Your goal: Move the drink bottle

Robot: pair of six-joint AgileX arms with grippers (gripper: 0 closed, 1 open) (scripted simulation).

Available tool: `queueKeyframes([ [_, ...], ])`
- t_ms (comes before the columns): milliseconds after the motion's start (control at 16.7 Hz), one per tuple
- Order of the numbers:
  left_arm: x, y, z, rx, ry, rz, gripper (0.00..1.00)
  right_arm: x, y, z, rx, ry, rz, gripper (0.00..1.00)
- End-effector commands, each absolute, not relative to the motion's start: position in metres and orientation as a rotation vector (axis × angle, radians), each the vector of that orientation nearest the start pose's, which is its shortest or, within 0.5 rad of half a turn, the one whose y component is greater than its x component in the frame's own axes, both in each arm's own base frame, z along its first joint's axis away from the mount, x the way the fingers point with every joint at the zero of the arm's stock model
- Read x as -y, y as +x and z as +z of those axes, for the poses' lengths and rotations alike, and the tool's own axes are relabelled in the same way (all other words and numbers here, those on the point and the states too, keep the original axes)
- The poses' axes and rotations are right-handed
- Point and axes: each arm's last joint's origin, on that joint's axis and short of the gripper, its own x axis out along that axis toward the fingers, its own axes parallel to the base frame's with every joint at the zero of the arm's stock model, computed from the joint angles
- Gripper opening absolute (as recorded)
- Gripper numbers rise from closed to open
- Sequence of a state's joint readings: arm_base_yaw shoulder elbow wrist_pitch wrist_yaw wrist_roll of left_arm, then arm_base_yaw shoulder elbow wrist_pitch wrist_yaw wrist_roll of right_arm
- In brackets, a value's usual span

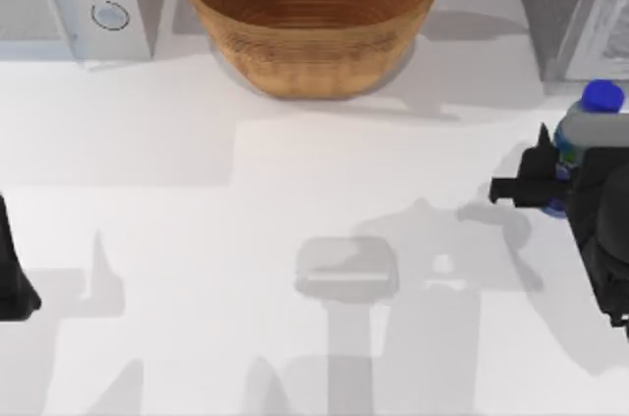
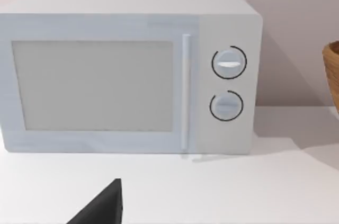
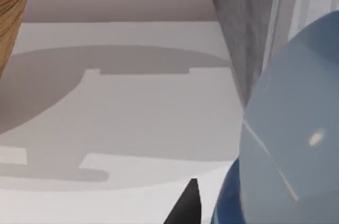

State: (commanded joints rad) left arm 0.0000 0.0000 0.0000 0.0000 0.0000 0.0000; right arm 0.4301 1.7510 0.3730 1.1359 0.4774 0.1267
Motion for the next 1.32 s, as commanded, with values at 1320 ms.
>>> queueKeyframes([
  [1320,0.001,0.106,0.160,0.000,0.000,0.000,1.00,-0.097,0.299,0.065,-0.208,0.011,-0.051,0.15],
])
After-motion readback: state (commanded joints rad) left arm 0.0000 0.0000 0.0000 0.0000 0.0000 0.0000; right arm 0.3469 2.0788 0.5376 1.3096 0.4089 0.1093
